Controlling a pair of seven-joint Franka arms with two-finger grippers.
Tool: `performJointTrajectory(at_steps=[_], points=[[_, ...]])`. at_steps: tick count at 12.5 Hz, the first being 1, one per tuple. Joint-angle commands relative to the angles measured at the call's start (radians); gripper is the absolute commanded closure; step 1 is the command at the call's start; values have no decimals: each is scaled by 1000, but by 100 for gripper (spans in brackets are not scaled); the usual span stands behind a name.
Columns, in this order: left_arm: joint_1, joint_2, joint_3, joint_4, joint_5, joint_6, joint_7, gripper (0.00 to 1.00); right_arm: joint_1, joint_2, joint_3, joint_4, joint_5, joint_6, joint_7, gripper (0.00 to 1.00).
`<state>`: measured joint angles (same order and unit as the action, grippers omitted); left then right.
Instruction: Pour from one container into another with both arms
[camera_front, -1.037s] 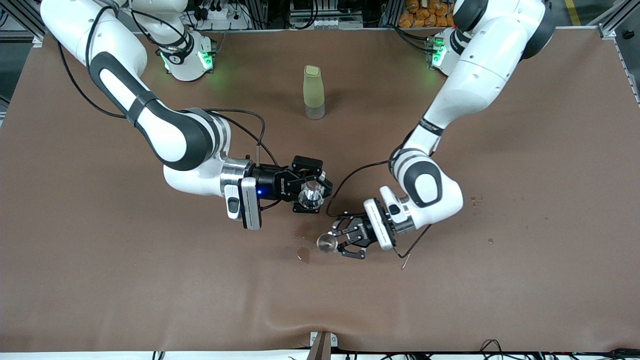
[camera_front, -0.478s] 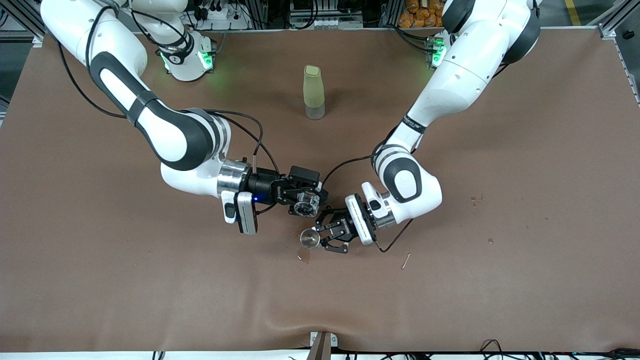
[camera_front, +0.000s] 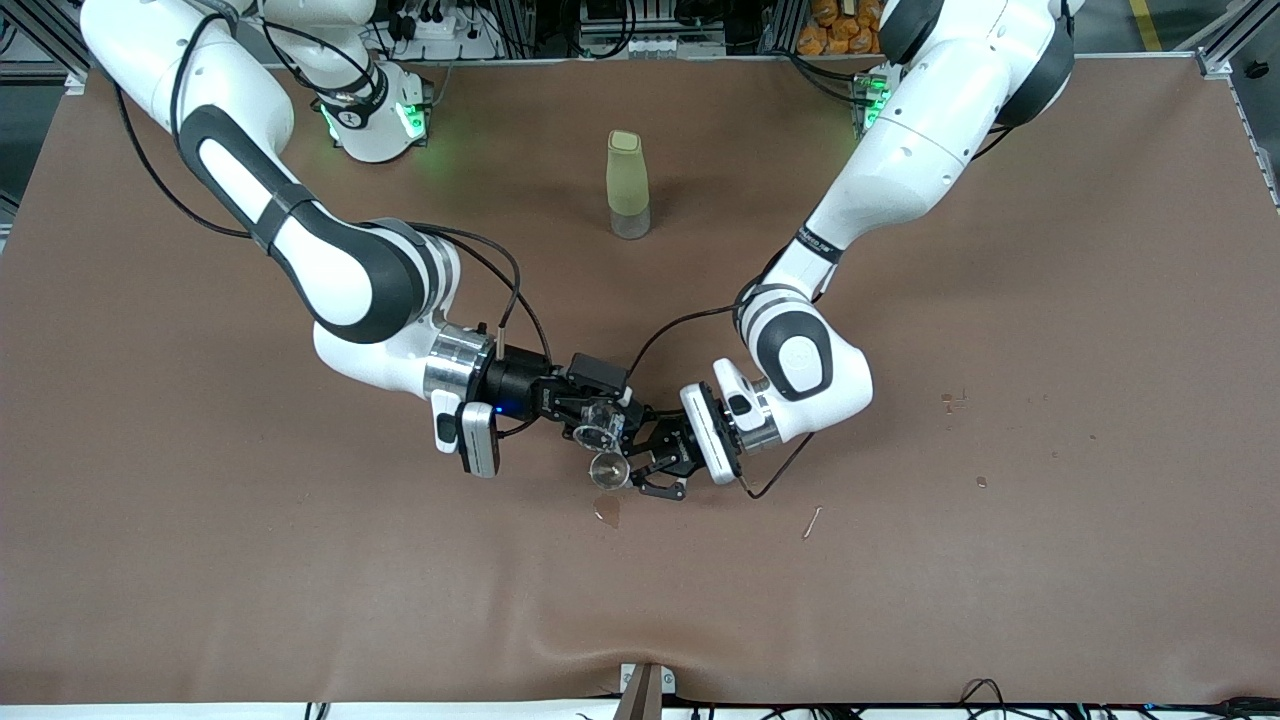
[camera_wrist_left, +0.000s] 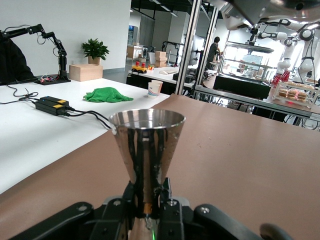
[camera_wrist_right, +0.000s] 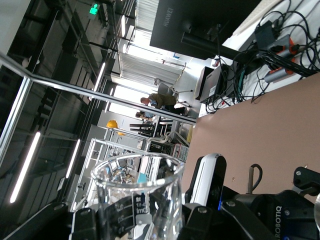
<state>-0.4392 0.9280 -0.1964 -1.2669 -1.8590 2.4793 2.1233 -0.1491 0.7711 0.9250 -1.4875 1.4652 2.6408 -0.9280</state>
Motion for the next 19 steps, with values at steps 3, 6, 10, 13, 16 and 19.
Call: performJointTrajectory(at_steps=[3, 6, 10, 13, 16, 19], points=[[-29, 23, 15, 35, -43, 21, 12, 100, -1, -15, -3, -14, -17, 11, 112, 100], [-29, 22, 17, 35, -43, 21, 17, 100, -3, -16, -2, -14, -16, 15, 166, 100], [-30, 23, 32, 34, -43, 23, 26, 100, -1, -16, 3, -19, -11, 60, 176, 100], [-30, 22, 32, 34, -43, 23, 27, 100, 3, -16, 5, -17, -3, 88, 178, 100], [-30, 22, 32, 34, -43, 23, 27, 100, 0, -16, 8, -19, 0, 88, 237, 100], [-44, 22, 55, 35, -43, 23, 27, 100, -3, -18, 11, -19, 0, 90, 271, 100]])
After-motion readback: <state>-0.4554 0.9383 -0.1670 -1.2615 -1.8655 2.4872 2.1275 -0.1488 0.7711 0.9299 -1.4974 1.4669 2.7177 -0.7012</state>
